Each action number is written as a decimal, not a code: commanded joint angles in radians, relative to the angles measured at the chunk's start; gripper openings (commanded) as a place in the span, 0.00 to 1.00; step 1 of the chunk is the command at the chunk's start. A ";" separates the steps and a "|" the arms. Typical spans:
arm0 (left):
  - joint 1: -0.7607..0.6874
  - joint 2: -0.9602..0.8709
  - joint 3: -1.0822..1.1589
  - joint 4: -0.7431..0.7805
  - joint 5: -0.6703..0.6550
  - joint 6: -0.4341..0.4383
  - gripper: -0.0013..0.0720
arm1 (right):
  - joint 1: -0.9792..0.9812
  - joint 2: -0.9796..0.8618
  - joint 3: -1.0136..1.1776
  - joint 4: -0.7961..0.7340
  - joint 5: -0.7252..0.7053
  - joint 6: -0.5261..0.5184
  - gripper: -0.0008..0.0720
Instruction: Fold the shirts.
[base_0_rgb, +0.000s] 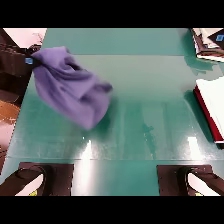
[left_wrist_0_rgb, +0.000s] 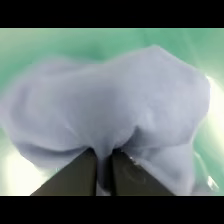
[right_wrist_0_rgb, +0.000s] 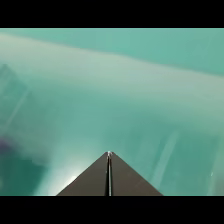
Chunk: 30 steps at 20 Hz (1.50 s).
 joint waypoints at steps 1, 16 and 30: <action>-0.116 -0.079 0.022 -0.015 0.005 -0.055 0.06 | 0.001 0.000 0.025 0.001 -0.005 0.002 0.03; -0.108 -0.445 -0.005 0.079 0.124 0.068 0.85 | 0.001 -0.003 0.025 0.006 0.002 0.002 0.03; -0.023 -0.799 -0.146 -0.285 0.402 0.159 0.84 | 0.010 -0.095 0.024 0.008 0.225 0.050 0.03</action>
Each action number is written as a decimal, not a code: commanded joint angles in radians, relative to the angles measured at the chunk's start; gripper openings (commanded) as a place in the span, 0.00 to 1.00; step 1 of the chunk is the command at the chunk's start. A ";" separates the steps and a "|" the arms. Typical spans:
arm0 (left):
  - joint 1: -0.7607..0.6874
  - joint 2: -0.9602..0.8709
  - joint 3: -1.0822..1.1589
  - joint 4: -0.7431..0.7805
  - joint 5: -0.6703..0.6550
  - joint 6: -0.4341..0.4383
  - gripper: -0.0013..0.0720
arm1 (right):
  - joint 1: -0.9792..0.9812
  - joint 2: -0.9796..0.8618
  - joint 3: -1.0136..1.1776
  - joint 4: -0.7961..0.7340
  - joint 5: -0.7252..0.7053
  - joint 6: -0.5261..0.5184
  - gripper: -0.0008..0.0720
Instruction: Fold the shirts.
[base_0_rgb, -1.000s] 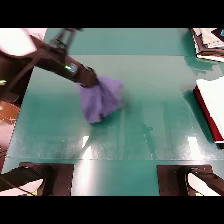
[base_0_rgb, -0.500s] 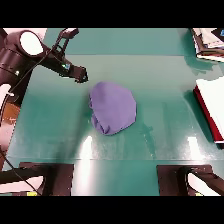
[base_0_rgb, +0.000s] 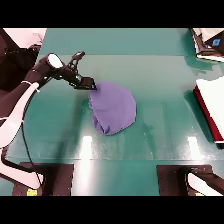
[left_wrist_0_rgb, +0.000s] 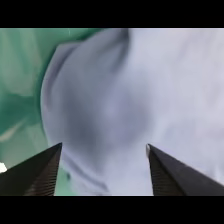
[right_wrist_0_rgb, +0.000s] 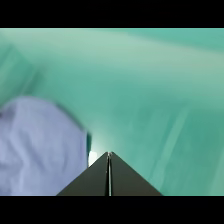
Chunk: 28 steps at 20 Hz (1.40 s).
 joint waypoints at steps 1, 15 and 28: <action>0.002 -0.056 -0.003 -0.051 0.063 0.011 0.84 | 0.021 -0.060 -0.003 0.001 0.110 0.022 0.03; 0.003 0.149 0.109 0.105 -0.062 0.038 0.06 | 0.288 -0.432 -0.602 0.378 -0.260 -0.104 0.87; 0.003 0.305 0.111 0.128 -0.090 0.037 0.06 | 0.349 -0.523 -0.363 0.459 -0.315 -0.172 0.02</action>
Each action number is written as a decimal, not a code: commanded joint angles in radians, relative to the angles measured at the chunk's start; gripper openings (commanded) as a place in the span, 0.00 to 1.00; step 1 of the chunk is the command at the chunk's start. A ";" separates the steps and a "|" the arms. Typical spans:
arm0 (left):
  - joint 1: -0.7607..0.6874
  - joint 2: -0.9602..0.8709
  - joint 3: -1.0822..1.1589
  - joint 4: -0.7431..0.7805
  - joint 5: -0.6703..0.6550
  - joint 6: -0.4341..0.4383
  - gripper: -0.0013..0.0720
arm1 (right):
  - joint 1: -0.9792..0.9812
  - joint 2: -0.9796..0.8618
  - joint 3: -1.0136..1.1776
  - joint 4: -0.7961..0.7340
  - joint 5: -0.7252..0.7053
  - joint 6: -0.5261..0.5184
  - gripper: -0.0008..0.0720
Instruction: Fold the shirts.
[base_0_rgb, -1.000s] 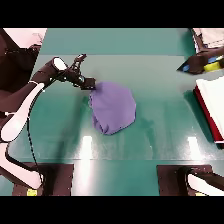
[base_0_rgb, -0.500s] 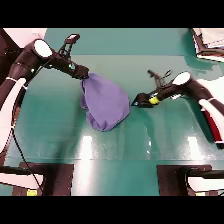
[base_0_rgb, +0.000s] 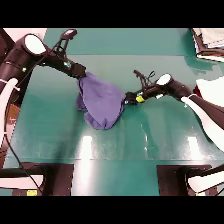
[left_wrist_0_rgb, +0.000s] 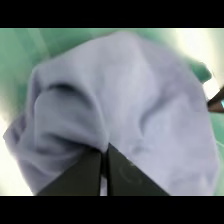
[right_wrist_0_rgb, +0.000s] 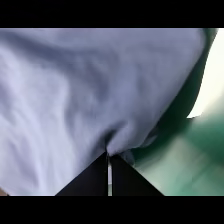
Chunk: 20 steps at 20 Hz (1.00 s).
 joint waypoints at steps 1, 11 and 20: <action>0.001 0.129 0.004 0.018 0.041 0.001 0.06 | -0.045 0.078 0.089 0.006 0.016 -0.004 0.02; 0.000 0.534 0.283 0.005 -0.066 0.001 0.06 | -0.131 0.497 0.541 -0.340 0.185 0.174 0.02; 0.000 0.478 0.003 -0.166 -0.176 0.001 0.06 | -0.131 0.460 0.469 -0.411 0.394 0.249 0.02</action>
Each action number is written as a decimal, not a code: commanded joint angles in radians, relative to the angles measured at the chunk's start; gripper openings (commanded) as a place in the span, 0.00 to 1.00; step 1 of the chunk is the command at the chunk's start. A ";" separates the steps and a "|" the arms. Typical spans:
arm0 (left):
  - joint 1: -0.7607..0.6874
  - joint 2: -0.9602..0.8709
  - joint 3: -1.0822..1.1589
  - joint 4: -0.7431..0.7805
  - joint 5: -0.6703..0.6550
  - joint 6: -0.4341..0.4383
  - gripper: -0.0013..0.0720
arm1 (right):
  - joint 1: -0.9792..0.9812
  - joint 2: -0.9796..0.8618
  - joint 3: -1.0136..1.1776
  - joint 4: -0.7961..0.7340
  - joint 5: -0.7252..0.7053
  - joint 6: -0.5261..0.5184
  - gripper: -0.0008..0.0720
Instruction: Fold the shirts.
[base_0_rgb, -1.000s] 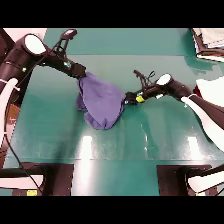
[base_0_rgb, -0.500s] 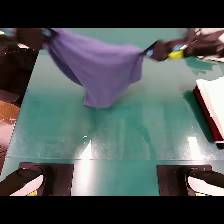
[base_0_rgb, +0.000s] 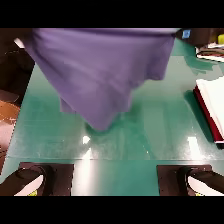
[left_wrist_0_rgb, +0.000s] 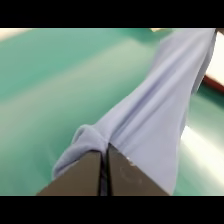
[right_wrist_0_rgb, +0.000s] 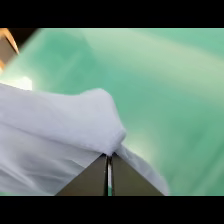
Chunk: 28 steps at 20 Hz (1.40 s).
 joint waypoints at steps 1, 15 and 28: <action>-0.009 -0.035 -0.232 -0.095 -0.075 0.000 0.06 | 0.000 -0.042 -0.119 -0.020 0.060 0.009 0.02; -0.279 -0.059 -0.882 -0.065 0.097 0.066 0.77 | 0.000 -0.099 -0.509 -0.018 -0.061 -0.017 0.02; -0.087 -0.511 -0.393 -0.014 0.226 0.183 0.78 | 0.000 -0.060 -0.509 -0.016 -0.086 -0.017 0.02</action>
